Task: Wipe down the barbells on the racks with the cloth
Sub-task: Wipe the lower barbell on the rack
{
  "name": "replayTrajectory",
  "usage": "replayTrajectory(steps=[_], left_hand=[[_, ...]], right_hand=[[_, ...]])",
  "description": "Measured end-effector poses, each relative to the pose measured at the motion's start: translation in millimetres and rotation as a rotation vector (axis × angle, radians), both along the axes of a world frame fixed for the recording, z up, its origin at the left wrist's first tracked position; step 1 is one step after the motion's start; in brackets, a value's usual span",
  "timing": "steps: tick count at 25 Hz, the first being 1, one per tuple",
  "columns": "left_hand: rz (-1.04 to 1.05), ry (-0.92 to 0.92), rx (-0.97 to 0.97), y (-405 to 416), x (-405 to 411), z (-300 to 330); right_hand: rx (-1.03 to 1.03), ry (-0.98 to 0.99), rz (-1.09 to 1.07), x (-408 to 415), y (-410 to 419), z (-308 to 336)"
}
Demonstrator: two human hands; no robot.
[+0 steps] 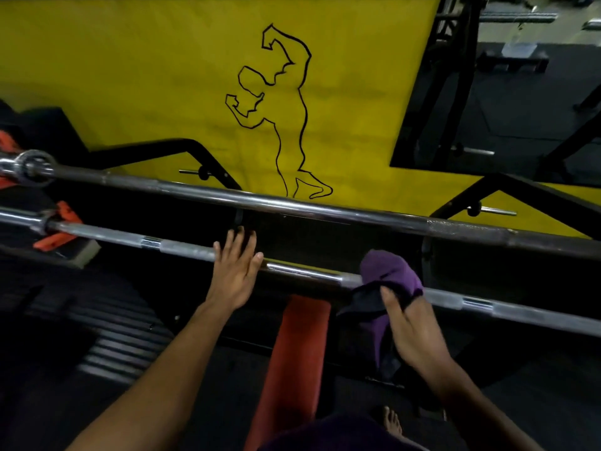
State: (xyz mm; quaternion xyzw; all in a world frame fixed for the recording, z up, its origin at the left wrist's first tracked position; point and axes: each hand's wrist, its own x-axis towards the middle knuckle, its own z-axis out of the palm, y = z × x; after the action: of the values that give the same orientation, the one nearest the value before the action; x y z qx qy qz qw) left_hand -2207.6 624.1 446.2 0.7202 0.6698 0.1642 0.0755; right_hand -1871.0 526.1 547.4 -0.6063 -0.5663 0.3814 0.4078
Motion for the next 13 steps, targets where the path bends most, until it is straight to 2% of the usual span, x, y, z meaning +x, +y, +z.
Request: replayTrajectory(steps=[1, 2, 4, 6, 7, 10, 13], left_hand=[[0.031, 0.016, -0.004, -6, -7, -3], [0.057, 0.034, -0.017, -11, -12, -6], [0.08, 0.051, -0.044, -14, -14, -9], [0.079, 0.048, -0.04, -13, -10, -8], [0.081, 0.051, -0.024, -13, -12, -7], [0.142, 0.076, 0.039, -16, -37, -7], [0.175, 0.105, 0.004, -17, -58, -9]], right_hand=[[0.174, -0.186, 0.089, 2, 3, -2], [0.28, -0.28, 0.176, 1, 7, -12], [0.322, -0.487, 0.302, -6, 20, -39], [0.33, -0.902, 0.43, -15, 33, -66], [0.261, -1.042, 0.512, -18, 39, -71], [0.219, -1.176, 0.563, -20, 55, -72], [0.219, -1.291, 0.574, -18, 70, -68]])
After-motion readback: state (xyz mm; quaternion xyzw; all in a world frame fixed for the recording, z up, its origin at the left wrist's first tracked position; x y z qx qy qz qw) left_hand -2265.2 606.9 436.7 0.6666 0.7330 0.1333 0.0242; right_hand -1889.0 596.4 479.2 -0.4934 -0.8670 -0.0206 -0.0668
